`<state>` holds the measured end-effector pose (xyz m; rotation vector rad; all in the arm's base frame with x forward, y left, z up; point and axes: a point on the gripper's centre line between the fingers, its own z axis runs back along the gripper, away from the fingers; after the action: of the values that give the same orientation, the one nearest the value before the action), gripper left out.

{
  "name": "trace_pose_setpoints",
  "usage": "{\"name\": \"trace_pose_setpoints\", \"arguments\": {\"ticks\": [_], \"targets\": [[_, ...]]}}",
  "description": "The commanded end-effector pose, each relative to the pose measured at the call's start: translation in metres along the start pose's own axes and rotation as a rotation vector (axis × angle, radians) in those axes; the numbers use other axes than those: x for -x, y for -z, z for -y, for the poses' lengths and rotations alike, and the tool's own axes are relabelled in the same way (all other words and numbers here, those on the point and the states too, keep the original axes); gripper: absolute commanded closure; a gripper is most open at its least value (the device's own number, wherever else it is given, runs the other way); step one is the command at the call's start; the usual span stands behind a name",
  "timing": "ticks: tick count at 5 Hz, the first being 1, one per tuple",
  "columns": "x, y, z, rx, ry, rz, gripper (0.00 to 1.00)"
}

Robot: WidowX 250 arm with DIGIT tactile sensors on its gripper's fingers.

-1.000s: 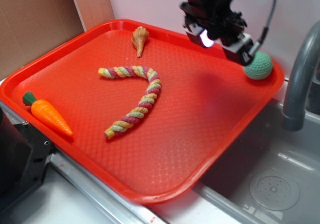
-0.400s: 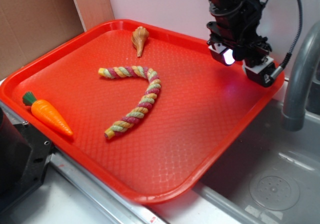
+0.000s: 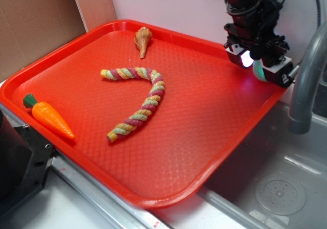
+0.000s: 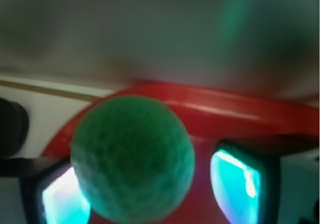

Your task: Grab the green ball.

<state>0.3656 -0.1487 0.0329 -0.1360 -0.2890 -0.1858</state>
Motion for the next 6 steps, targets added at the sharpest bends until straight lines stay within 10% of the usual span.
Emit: {"name": "trace_pose_setpoints", "arguments": {"ticks": [1, 3, 5, 6], "targets": [[-0.015, -0.030, 0.001, 0.014, 0.032, 0.079, 1.00], [0.050, -0.114, -0.027, -0.038, 0.042, 0.126, 1.00], [0.106, -0.176, -0.050, 0.027, -0.194, -0.268, 1.00], [0.139, -0.198, -0.073, 0.029, -0.230, -0.290, 1.00]]}}
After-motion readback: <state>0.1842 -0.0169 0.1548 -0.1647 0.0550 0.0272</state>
